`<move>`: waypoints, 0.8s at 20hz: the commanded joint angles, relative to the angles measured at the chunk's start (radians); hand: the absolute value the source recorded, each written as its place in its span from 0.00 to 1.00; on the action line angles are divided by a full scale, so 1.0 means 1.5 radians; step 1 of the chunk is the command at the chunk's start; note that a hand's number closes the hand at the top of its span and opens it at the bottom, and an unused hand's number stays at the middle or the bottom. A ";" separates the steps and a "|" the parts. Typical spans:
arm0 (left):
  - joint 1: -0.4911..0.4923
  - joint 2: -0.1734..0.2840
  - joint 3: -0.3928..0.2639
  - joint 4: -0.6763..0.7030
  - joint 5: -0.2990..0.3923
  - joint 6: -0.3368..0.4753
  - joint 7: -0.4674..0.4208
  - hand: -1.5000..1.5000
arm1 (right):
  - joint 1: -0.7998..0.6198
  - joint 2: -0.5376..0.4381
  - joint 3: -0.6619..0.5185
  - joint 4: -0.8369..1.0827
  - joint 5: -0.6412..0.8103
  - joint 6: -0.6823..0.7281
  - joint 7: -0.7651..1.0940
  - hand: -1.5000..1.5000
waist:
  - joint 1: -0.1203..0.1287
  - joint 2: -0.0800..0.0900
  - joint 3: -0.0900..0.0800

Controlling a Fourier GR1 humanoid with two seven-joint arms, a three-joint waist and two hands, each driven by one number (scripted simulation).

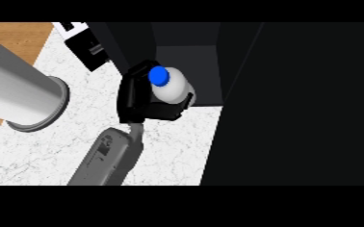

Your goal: Pick up the bottled water, place it into the cabinet and close the cabinet

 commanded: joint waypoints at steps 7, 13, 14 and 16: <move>-0.175 -0.004 0.027 0.136 -0.035 0.074 0.050 1.00 | 0.068 -0.031 0.036 -0.086 0.050 -0.003 -0.009 0.00 | -0.003 -0.002 0.000; -0.260 -0.004 0.017 0.280 -0.048 0.102 0.033 1.00 | 0.039 -0.040 -0.019 -0.085 -0.009 0.007 0.003 0.00 | -0.006 0.001 0.000; -0.290 -0.001 0.080 0.342 -0.046 0.058 0.005 1.00 | 0.054 -0.050 -0.015 -0.079 -0.016 0.015 -0.030 0.00 | -0.009 0.003 0.000; -0.275 -0.005 0.040 0.355 -0.026 0.095 -0.030 1.00 | 0.005 -0.021 -0.043 -0.058 -0.034 0.018 0.000 0.00 | -0.004 0.004 0.000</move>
